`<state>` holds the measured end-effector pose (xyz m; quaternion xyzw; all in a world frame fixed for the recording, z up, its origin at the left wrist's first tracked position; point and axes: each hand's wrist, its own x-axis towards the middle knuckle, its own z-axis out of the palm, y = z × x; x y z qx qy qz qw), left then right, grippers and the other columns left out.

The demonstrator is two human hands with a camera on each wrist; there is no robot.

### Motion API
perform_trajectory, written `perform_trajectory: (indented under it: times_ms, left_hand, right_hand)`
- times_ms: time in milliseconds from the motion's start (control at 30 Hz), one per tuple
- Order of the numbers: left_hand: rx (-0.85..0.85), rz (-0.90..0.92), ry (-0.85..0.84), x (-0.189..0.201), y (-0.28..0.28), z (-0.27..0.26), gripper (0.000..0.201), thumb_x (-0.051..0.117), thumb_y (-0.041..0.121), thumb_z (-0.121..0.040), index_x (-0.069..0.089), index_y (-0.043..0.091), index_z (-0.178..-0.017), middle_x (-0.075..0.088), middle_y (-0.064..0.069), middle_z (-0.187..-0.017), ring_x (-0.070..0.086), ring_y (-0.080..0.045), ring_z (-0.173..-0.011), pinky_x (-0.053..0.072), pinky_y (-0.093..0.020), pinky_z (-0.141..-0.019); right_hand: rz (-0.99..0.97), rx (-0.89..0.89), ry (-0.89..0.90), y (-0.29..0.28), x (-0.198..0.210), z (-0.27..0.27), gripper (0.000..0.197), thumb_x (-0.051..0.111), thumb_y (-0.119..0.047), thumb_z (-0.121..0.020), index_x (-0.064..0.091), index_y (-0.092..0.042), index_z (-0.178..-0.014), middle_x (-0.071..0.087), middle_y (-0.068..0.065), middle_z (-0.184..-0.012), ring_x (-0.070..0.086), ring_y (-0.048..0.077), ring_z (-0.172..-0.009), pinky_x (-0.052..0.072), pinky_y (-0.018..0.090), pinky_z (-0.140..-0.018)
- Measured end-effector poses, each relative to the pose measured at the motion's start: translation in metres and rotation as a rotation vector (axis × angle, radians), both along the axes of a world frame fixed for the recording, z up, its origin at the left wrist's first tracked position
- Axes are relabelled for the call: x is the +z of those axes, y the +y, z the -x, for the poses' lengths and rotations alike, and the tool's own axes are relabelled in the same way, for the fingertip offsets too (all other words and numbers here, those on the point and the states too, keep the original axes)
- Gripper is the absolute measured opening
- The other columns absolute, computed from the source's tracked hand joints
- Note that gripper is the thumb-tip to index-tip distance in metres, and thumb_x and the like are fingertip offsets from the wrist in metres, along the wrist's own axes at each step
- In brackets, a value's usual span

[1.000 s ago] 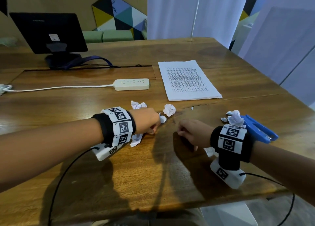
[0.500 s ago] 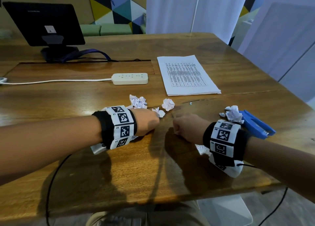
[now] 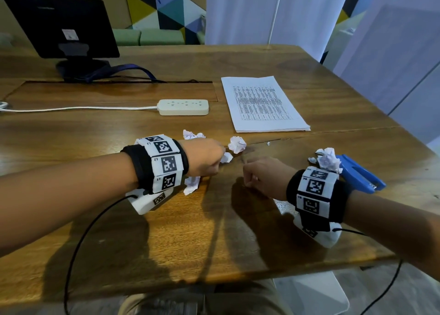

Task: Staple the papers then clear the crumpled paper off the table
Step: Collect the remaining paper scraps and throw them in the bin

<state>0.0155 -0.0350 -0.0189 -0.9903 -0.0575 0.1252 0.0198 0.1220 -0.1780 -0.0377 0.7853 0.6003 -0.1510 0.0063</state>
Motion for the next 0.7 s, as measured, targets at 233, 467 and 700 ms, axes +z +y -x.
perform_trajectory:
  times_ms: [233, 467, 700]
  left_hand:
    - [-0.015, 0.029, -0.047, 0.0, 0.004, 0.002, 0.025, 0.041, 0.016, -0.093, 0.06, 0.001, -0.099, 0.059, -0.014, -0.101, 0.056, -0.029, -0.093, 0.047, -0.04, -0.086]
    - [-0.014, 0.041, -0.055, -0.001, -0.003, 0.002, 0.025, 0.04, 0.018, -0.093, 0.059, 0.002, -0.097, 0.049, -0.007, -0.089, 0.046, -0.02, -0.081, 0.047, -0.036, -0.083]
    - [0.009, 0.074, -0.042, 0.003, -0.005, 0.007, 0.025, 0.042, 0.02, -0.094, 0.06, 0.002, -0.099, 0.052, -0.008, -0.092, 0.055, -0.026, -0.091, 0.049, -0.039, -0.086]
  right_hand:
    - [0.204, 0.2, -0.277, 0.002, -0.002, 0.011, 0.041, 0.052, -0.011, -0.091, 0.042, -0.006, -0.131, 0.041, 0.012, -0.131, 0.055, 0.02, -0.095, 0.041, 0.022, -0.077]
    - [0.252, 0.171, -0.271, 0.001, -0.009, 0.007, 0.037, 0.05, -0.012, -0.092, 0.042, -0.007, -0.128, 0.042, 0.008, -0.126, 0.047, 0.017, -0.103, 0.045, 0.024, -0.083]
    - [0.001, -0.136, 0.09, -0.015, 0.001, -0.016, 0.009, 0.042, -0.021, -0.097, 0.046, -0.016, -0.092, 0.052, 0.0, -0.096, 0.056, 0.02, -0.078, 0.041, 0.02, -0.068]
